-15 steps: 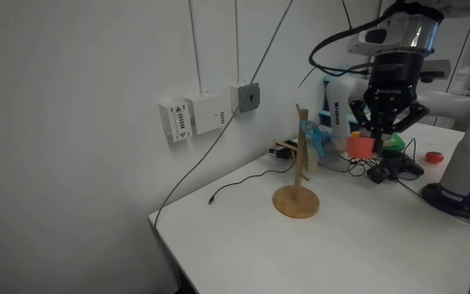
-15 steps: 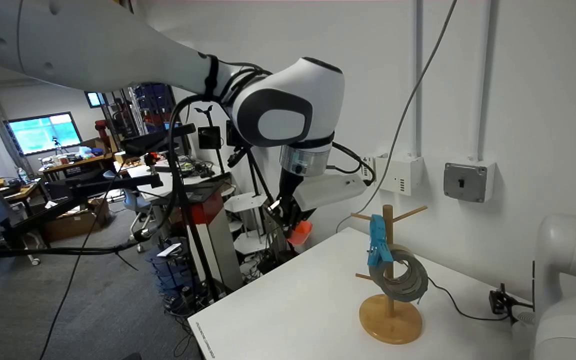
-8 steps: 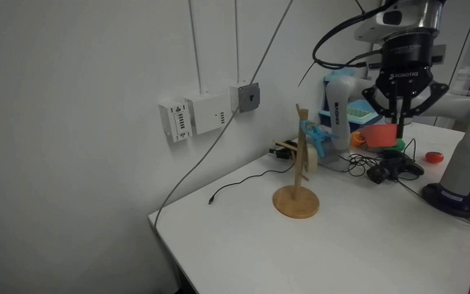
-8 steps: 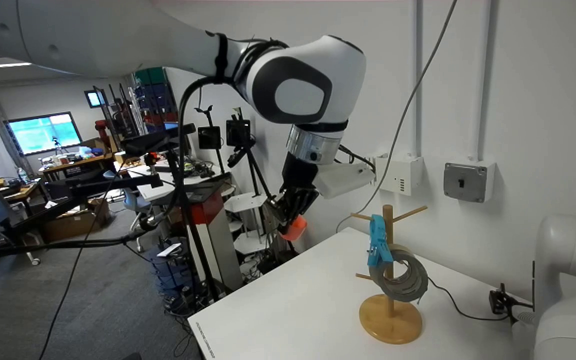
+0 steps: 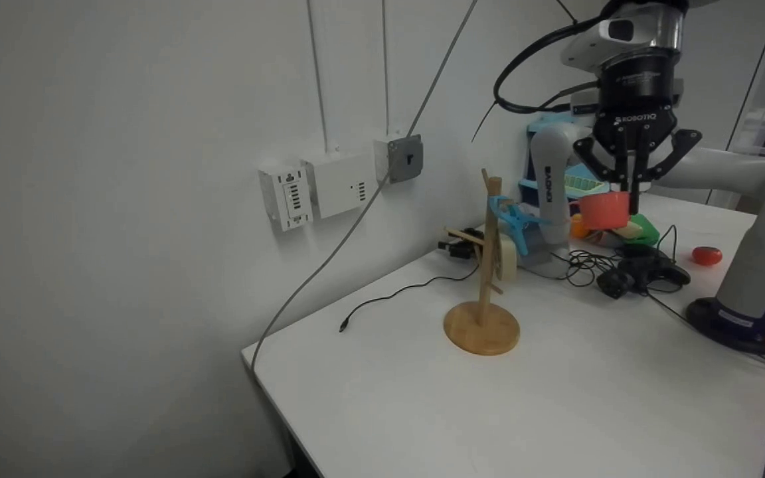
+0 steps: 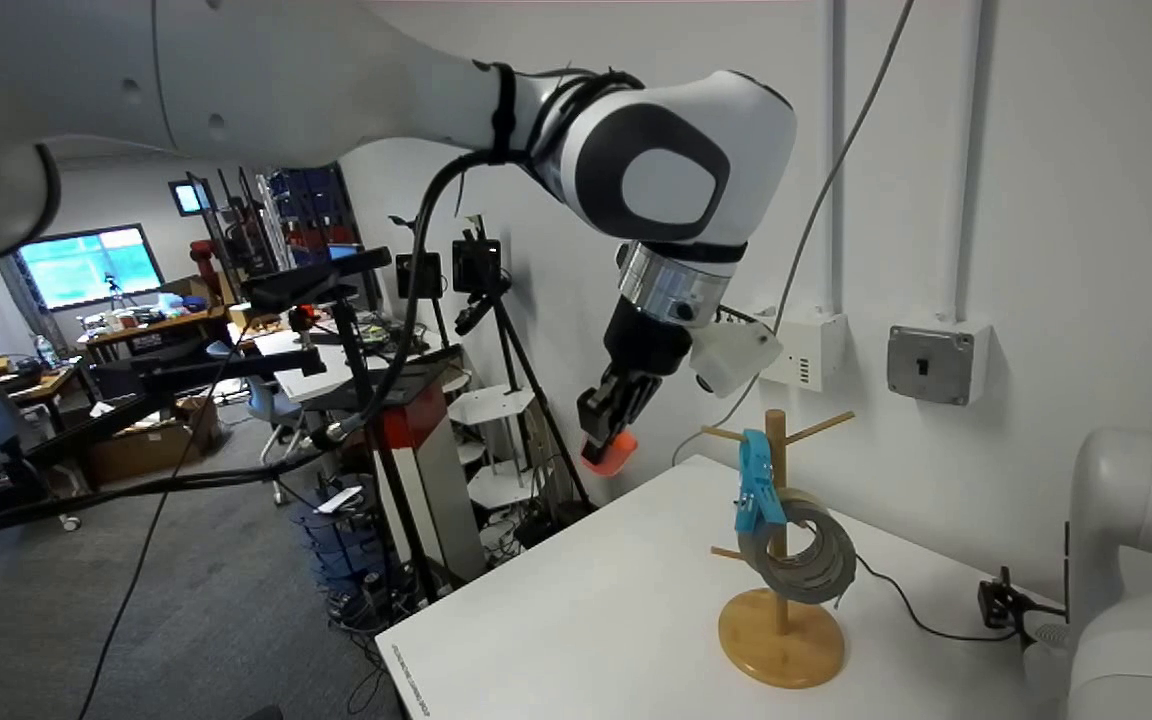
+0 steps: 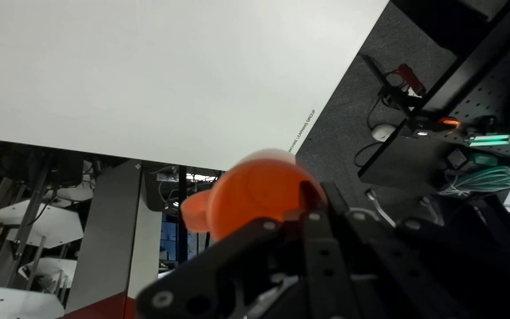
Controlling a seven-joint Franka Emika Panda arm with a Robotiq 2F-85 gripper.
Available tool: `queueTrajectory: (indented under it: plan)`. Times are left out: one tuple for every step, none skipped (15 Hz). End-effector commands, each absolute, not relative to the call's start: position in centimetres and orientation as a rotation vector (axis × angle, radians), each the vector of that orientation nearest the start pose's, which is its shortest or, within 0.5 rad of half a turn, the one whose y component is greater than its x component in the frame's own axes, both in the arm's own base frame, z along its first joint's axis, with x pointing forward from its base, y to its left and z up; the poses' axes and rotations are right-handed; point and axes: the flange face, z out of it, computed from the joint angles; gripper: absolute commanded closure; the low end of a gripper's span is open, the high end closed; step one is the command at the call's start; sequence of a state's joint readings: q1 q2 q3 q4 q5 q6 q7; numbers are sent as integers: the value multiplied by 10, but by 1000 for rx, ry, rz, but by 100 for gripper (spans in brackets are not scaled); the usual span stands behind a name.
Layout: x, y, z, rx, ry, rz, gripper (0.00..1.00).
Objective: Hang the cup on the wooden stand
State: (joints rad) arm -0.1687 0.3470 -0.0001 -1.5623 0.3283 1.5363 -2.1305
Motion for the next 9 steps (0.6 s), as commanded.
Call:
queueTrajectory:
  plan:
    - [643,-72,422,2014,2970,297,99]
    - [647,-71,421,2006,2971,298,99]
    - [651,-67,421,2001,2971,299,99]
    - [654,-65,422,1994,2973,302,99]
    - [657,-62,424,1981,2978,304,99]
    - [659,-60,426,1965,2982,300,99]
    - [660,-58,429,1944,2986,294,99]
    - [662,-56,433,1927,2988,288,99]
    - [664,-56,436,1914,2978,279,99]
